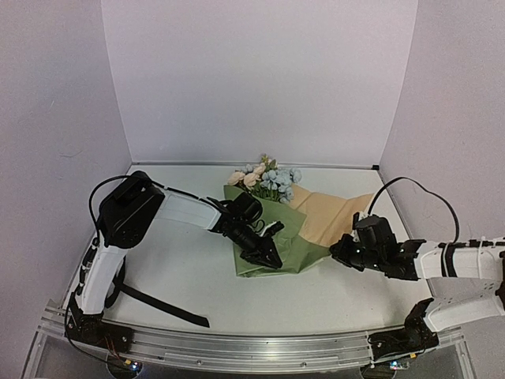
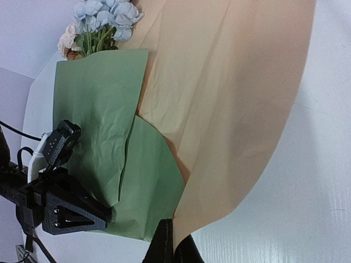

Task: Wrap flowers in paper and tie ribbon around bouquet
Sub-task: Pick up the right corner of the flattened wrapping paper from the center of the board, then press the fold line on the 2/3-folded wrapping paper.

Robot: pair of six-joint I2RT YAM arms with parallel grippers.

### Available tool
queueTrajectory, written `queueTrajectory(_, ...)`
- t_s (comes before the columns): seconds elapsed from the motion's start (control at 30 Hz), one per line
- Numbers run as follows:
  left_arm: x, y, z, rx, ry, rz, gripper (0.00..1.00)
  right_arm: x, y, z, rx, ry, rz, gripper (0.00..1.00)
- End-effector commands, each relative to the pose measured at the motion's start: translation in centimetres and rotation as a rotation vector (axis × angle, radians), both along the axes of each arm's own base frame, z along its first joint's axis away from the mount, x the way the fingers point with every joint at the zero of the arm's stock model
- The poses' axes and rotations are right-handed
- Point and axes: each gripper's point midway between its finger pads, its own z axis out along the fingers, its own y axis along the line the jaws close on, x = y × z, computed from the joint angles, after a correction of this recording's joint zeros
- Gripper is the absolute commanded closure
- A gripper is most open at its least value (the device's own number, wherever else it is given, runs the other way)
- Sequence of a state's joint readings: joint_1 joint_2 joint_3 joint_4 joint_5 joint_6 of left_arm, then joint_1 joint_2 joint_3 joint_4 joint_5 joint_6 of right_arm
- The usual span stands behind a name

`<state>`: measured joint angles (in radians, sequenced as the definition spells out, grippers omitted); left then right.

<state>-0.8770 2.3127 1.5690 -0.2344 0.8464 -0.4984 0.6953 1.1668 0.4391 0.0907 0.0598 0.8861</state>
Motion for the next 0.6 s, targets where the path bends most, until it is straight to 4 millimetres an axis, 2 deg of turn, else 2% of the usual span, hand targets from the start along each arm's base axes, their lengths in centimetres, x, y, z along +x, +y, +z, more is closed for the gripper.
queueTrajectory(0.0, 1.3, -1.6, 4.9, -0.121, -0.062, -0.011, 0.83, 0.2, 0.3, 1.7, -0.061, -0.037, 0.028, 1.0)
queueTrajectory(0.07, 1.4, -1.8, 5.1, -0.135, -0.054, -0.012, 0.84, 0.3, 0.7, 2.3, -0.067, -0.053, 0.038, 1.0)
queueTrajectory(0.4, 2.6, -2.0, 6.1, -0.155, -0.09, 0.012, 0.84, 0.1, 0.8, 2.7, -0.086, -0.038, 0.042, 1.0)
queueTrajectory(0.57, 2.2, -1.8, 7.6, -0.188, -0.108, -0.006, 0.83, 0.0, 0.7, 2.3, -0.095, -0.025, 0.037, 1.0)
